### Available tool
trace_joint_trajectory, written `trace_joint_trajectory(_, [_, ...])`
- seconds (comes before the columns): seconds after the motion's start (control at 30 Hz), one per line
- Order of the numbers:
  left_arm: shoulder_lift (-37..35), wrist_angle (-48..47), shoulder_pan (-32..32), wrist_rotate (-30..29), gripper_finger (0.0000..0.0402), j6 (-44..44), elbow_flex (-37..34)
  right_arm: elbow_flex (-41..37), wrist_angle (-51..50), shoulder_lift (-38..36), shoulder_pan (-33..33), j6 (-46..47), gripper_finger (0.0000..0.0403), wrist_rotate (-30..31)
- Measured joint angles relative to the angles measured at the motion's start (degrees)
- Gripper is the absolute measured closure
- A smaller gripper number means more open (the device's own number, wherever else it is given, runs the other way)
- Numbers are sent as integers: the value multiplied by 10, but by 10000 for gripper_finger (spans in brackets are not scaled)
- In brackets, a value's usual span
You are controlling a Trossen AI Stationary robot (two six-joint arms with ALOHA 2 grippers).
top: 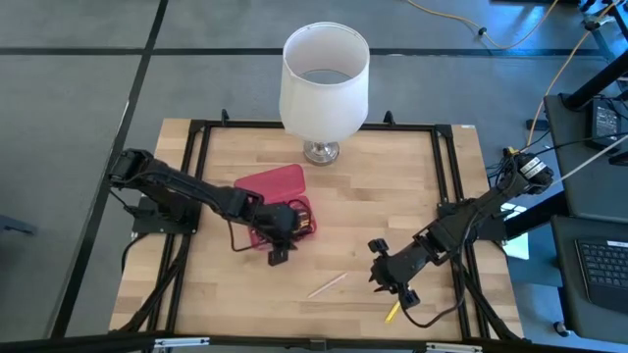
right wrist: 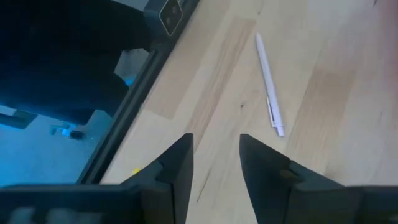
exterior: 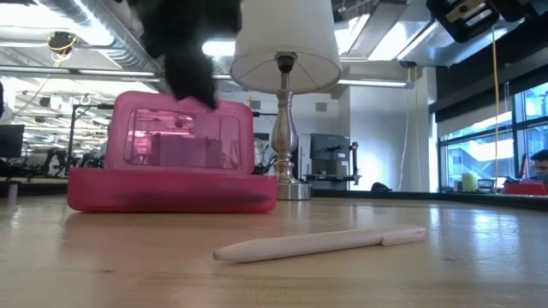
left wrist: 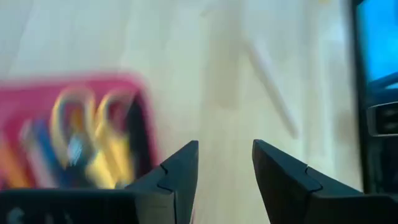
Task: Pick & place school supplies into a supply box
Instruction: Put the yellow pen into the red supply box
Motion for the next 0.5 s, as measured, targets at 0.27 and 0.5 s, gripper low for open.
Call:
trace_joint_trajectory(0.27, [0, 92, -28, -6, 252, 51, 0, 0, -1, 0, 26, 50, 270, 0])
trace_joint_trajectory(0.5, [0, 140, -81, -6, 255, 38, 0, 0, 9, 0, 57, 93, 270, 0])
